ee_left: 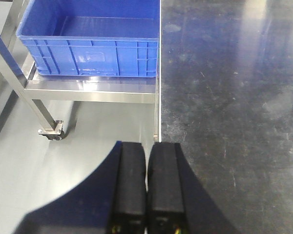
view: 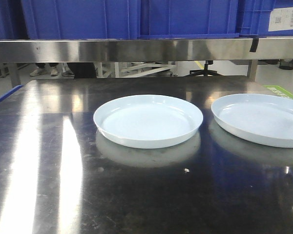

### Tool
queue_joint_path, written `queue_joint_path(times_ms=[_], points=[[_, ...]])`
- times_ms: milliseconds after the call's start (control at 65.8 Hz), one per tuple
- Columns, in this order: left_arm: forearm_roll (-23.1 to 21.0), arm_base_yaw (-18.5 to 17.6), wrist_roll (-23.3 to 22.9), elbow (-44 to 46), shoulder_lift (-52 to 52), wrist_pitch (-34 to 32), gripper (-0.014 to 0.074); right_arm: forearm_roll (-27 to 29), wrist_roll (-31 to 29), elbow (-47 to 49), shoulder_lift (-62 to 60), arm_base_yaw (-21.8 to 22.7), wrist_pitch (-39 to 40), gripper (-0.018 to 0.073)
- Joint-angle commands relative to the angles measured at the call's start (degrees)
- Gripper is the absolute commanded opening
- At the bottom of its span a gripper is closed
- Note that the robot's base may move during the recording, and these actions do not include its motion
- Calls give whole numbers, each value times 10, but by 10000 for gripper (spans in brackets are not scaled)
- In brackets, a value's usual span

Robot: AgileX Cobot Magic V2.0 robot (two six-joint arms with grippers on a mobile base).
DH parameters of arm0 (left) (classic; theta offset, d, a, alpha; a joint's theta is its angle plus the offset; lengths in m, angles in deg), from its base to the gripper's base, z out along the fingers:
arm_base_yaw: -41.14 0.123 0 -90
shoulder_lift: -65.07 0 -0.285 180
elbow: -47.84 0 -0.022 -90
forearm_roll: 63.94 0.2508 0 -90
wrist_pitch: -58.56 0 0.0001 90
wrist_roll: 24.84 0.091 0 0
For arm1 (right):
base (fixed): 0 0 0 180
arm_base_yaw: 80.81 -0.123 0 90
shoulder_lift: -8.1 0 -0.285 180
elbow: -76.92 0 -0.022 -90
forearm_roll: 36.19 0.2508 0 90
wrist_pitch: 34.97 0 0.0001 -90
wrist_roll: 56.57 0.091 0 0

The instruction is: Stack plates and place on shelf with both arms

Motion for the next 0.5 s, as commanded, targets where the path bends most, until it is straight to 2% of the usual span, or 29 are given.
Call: queue_joint_path(times_ms=[0, 487], points=[[2, 1, -3, 16, -4, -41, 83, -4, -1, 20, -19, 2, 29, 445], [2, 1, -3, 16, -4, -41, 83, -4, -1, 20, 17, 2, 30, 445]])
